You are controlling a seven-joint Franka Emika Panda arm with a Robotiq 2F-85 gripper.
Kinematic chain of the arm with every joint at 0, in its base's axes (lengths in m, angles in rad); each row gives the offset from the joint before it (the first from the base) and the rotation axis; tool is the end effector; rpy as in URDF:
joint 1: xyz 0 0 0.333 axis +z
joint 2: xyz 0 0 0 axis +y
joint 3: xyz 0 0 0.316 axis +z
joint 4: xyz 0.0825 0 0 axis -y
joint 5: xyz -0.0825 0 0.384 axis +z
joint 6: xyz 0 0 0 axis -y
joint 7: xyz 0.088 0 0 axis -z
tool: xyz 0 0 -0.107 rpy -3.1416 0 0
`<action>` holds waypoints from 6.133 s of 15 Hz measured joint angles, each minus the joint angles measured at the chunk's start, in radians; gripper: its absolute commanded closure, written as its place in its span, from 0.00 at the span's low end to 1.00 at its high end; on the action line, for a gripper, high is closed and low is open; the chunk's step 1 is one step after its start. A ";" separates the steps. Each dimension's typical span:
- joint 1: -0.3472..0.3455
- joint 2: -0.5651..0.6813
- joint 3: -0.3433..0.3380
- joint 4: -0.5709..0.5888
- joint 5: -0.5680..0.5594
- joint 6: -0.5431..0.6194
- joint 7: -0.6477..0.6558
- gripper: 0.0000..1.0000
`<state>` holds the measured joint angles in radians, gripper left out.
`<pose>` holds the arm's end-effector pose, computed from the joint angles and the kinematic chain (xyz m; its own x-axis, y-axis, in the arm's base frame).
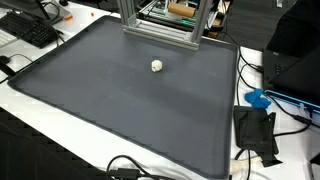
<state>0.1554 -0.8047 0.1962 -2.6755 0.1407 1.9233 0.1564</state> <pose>0.2939 0.1190 0.4695 0.9946 0.0931 0.0465 0.0932 -0.9956 -0.0004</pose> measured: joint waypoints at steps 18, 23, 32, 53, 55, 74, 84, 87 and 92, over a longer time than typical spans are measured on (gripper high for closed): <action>0.005 0.000 0.010 0.019 -0.011 -0.019 0.012 0.00; 0.017 0.003 0.011 0.026 -0.010 -0.019 -0.005 0.35; 0.018 0.012 0.003 0.033 -0.008 -0.018 -0.008 0.72; 0.017 0.132 0.004 0.106 -0.041 0.092 -0.063 0.72; 0.017 0.179 0.006 0.137 -0.047 0.140 -0.073 0.72; -0.057 0.627 -0.018 0.250 -0.214 0.540 -0.079 0.72; -0.072 0.760 -0.052 0.319 -0.224 0.587 -0.025 0.72; -0.072 0.779 -0.057 0.331 -0.225 0.582 -0.021 0.72; -0.071 0.778 -0.059 0.372 -0.225 0.461 0.000 0.72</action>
<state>0.0845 -0.0263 0.1372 -2.3040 -0.0846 2.3846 0.1565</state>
